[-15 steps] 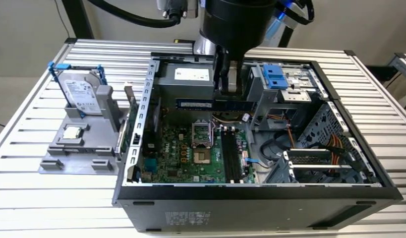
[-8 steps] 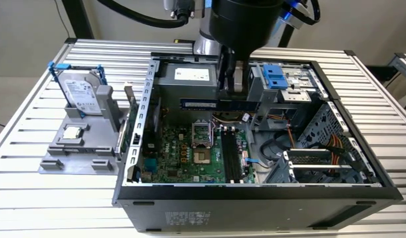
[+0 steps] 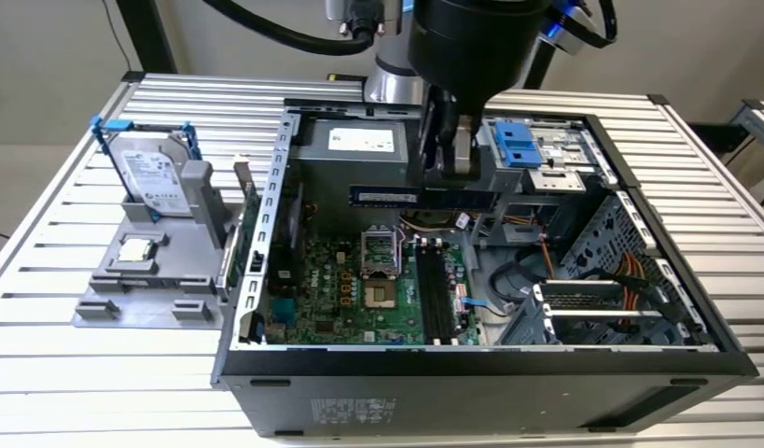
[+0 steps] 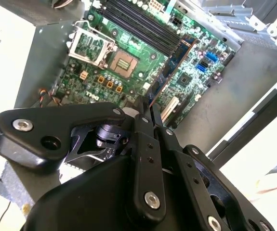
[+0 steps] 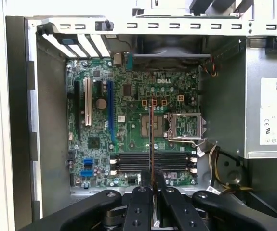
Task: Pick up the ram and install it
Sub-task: 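Pick up the ram and move it above insertion slot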
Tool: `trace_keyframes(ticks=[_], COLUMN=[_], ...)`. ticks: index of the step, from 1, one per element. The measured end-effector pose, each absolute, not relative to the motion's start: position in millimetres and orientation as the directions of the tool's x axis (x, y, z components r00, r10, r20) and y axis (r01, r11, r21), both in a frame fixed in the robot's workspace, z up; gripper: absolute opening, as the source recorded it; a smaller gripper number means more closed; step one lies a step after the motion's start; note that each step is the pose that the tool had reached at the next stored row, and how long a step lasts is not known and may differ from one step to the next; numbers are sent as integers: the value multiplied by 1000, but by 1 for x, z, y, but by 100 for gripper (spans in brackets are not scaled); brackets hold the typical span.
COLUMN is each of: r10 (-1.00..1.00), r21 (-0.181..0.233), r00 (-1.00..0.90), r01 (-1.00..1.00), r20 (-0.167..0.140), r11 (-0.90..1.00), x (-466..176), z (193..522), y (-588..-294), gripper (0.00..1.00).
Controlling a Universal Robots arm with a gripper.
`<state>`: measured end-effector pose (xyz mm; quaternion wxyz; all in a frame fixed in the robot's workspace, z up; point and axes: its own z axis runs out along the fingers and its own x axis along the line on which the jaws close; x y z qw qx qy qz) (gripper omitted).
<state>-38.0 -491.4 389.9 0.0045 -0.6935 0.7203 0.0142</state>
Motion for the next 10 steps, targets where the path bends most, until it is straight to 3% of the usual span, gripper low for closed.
trace_keyframes(ticks=[10], r10=[-999], r21=[14], r00=[-38], r01=[-999], r20=[-26], r11=[38], x=[-23], z=[390], y=[-491], gripper=[0])
